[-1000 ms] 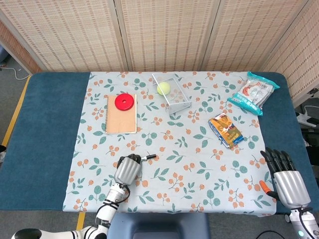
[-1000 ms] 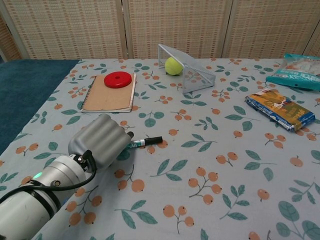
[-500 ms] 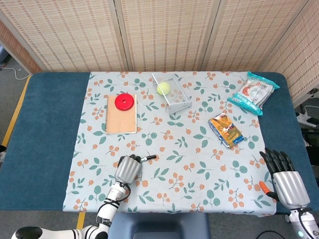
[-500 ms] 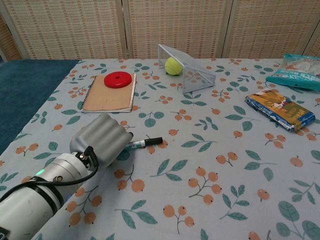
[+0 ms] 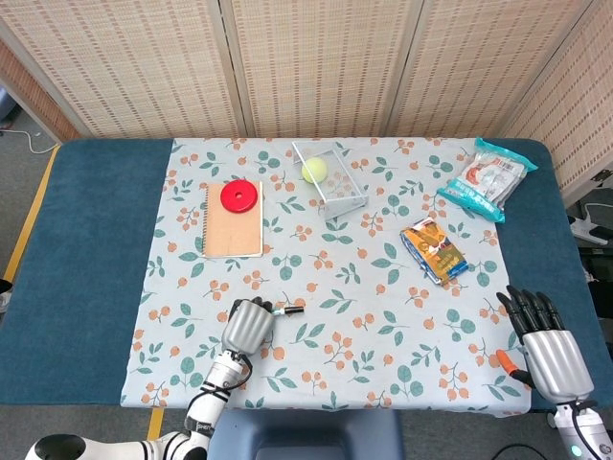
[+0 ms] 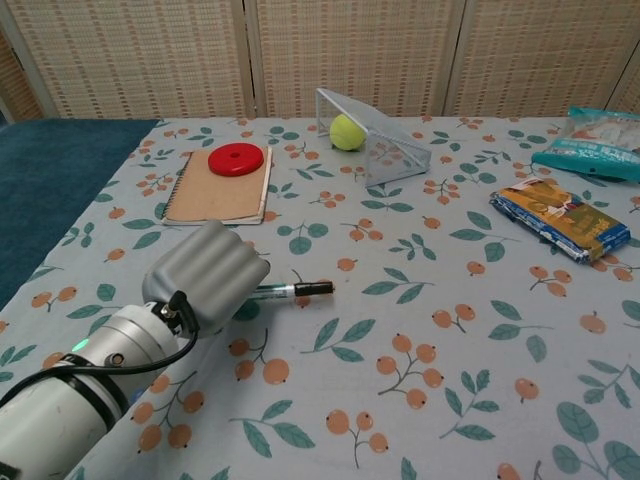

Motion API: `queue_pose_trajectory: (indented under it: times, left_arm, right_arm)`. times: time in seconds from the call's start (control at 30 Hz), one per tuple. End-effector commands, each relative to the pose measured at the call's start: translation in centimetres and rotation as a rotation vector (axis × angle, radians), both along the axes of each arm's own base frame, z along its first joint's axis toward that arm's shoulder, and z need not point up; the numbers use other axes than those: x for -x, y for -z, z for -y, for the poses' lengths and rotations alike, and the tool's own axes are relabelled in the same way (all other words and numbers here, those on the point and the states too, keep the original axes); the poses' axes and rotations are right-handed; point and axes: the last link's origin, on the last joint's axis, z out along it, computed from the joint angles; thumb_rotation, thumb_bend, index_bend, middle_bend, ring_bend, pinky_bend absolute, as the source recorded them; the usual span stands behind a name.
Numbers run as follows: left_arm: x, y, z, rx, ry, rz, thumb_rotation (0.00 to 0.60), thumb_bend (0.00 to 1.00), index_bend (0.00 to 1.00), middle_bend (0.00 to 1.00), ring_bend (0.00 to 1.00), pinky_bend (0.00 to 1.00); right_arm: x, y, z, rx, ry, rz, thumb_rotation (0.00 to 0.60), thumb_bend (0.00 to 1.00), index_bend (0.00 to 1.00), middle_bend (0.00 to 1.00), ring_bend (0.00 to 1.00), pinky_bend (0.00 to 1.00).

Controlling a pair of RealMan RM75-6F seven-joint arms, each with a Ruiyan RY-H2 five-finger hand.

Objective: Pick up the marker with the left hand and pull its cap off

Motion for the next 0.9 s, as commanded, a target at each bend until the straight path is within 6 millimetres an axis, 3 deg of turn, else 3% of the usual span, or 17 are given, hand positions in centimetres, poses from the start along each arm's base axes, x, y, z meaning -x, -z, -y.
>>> queue_pose_trajectory:
  times: [0.03, 0.13, 0.17, 0.23, 0.37, 0.57, 0.73, 0.9]
  left_arm:
    - [0.2, -0.2, 0.2, -0.002, 0.003, 0.015, 0.600, 0.44, 0.78, 0.86, 0.80, 0.97]
    - [0.0, -0.5, 0.3, -0.006, 0.005, 0.050, 0.600, 0.49, 0.90, 0.97, 0.84, 1.00]
    - [-0.6, -1.0, 0.4, -0.026, 0.031, 0.077, 0.600, 0.50, 0.93, 0.99, 0.85, 1.00]
    - [-0.9, -1.4, 0.8, -0.041, 0.049, 0.085, 0.600, 0.52, 0.93, 1.00, 0.85, 1.00]
    - [-1.7, -2.1, 1.2, -0.052, 0.059, 0.081, 0.600, 0.54, 0.94, 1.00, 0.86, 1.00]
    - [-3.3, -3.2, 2.0, -0.051, 0.077, 0.088, 0.600, 0.54, 0.94, 1.00, 0.86, 1.00]
    - [-4.4, -3.6, 2.2, -0.049, 0.081, 0.092, 0.600, 0.54, 0.94, 1.00, 0.86, 1.00]
    - [-4.9, -3.9, 2.4, -0.046, 0.084, 0.096, 0.600, 0.54, 0.94, 1.00, 0.86, 1.00]
  right_arm:
    - [-0.1, 0.2, 0.0, -0.004, -0.007, 0.009, 0.600, 0.18, 0.00, 0.00, 0.00, 0.00]
    - [-0.8, 1.0, -0.1, -0.037, -0.021, 0.046, 0.600, 0.18, 0.00, 0.00, 0.00, 0.00]
    - [-2.5, 1.8, 0.7, -0.039, -0.073, 0.089, 0.600, 0.18, 0.01, 0.00, 0.00, 0.00]
    - [-4.7, 3.0, 1.8, -0.043, -0.126, 0.113, 0.600, 0.18, 0.07, 0.00, 0.00, 0.00]
    - [-8.3, 5.0, 3.5, -0.052, -0.201, 0.129, 0.600, 0.18, 0.28, 0.00, 0.00, 0.00]
    - [-13.1, 8.9, 5.3, -0.078, -0.310, 0.118, 0.600, 0.18, 0.41, 0.00, 0.00, 0.00]
    - [-15.6, 12.1, 5.7, -0.104, -0.348, 0.117, 0.600, 0.18, 0.45, 0.01, 0.00, 0.00]
    - [-16.6, 14.6, 5.9, -0.114, -0.356, 0.094, 0.600, 0.18, 0.46, 0.01, 0.00, 0.00]
